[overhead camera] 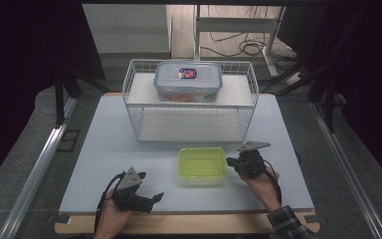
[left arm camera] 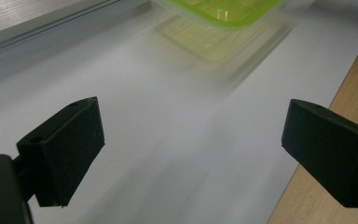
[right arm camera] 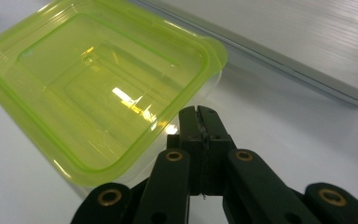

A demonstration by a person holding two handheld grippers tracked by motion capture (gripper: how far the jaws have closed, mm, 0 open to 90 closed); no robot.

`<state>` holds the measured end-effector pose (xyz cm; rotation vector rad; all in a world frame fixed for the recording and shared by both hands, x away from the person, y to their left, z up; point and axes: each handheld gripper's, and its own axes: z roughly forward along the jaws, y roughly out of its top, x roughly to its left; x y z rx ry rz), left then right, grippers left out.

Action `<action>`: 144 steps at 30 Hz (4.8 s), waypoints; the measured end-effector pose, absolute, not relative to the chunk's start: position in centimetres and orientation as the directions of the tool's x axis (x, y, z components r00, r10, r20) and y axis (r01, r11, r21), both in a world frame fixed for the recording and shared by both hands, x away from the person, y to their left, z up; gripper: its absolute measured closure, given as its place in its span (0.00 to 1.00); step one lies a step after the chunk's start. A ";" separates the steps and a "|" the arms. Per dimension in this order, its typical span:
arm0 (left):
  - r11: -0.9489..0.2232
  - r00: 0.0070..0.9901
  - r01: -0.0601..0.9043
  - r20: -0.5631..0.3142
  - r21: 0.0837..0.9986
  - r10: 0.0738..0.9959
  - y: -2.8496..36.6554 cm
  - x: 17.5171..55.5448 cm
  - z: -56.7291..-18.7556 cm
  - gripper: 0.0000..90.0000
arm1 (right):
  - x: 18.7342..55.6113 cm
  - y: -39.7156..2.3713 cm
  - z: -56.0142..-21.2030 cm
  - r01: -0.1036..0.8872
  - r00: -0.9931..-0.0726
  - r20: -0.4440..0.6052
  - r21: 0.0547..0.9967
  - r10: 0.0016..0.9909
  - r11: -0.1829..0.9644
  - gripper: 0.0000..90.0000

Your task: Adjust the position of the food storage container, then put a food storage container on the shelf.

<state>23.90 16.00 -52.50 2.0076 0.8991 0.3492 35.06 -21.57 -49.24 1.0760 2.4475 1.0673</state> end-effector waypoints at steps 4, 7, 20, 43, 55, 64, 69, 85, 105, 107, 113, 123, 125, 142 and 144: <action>-0.352 0.698 0.462 -0.089 0.814 0.710 16.0 23.9 -52.5 0.06 | 34.8 -20.6 -49.4 0.523 -0.707 0.062 0.716 0.705 0.461 0.98; -0.353 0.698 0.463 -0.088 0.813 0.711 16.0 23.9 -52.5 0.06 | 34.7 -20.1 -49.4 0.504 -0.716 0.025 0.710 0.697 0.492 0.97; -0.358 0.689 0.486 -0.098 0.797 0.718 16.3 23.8 -52.4 0.07 | 33.4 -22.0 -48.0 0.469 -0.700 0.018 0.766 0.714 0.440 0.72; -0.366 0.689 0.482 -0.086 0.796 0.720 16.4 23.7 -52.4 0.07 | 30.6 -22.8 -48.7 0.440 -0.756 0.071 0.791 0.651 0.425 0.11; -0.378 0.694 0.484 -0.083 0.789 0.715 16.2 23.8 -52.5 0.07 | 31.5 -22.8 -49.2 0.466 -0.743 0.097 0.785 0.663 0.407 0.03; -0.384 0.694 0.485 -0.079 0.786 0.716 16.2 23.8 -52.6 0.07 | 32.5 -22.3 -49.0 0.535 -0.726 0.171 0.749 0.667 0.391 0.01; -0.390 0.694 0.486 -0.074 0.782 0.717 16.1 23.8 -52.6 0.07 | 33.1 -22.1 -48.6 0.552 -0.719 0.174 0.731 0.673 0.400 0.05; -0.401 0.693 0.487 -0.063 0.776 0.718 15.9 23.8 -52.7 0.07 | 35.5 -21.4 -48.1 0.620 -0.700 0.268 0.688 0.662 0.377 0.42; -0.408 0.694 0.486 -0.057 0.773 0.717 15.9 23.8 -52.8 0.07 | 38.7 -21.0 -50.3 0.824 -0.501 0.556 0.541 0.663 0.170 0.66; -0.409 0.695 0.485 -0.057 0.773 0.717 15.8 23.8 -52.8 0.07 | 39.0 -21.0 -50.6 0.843 -0.479 0.582 0.514 0.658 0.159 0.68; -0.410 0.695 0.485 -0.056 0.773 0.717 15.9 23.8 -52.8 0.07 | 39.5 -20.9 -51.1 0.873 -0.448 0.646 0.466 0.618 0.146 0.80; -0.406 0.692 0.483 -0.054 0.776 0.720 16.0 23.7 -52.7 0.07 | 39.4 -20.4 -50.7 0.872 -0.470 0.683 0.459 0.559 0.172 0.89; -0.406 0.692 0.482 -0.053 0.776 0.720 16.0 23.7 -52.7 0.07 | 39.2 -20.5 -50.6 0.869 -0.472 0.679 0.465 0.562 0.168 0.89; -0.407 0.690 0.484 -0.052 0.775 0.722 16.0 23.7 -52.7 0.07 | 38.1 -21.8 -47.5 0.838 -0.497 0.690 0.539 0.525 0.085 0.89; -0.406 0.690 0.484 -0.053 0.775 0.722 16.0 23.7 -52.7 0.07 | 37.9 -21.8 -47.0 0.832 -0.505 0.688 0.550 0.521 0.079 0.89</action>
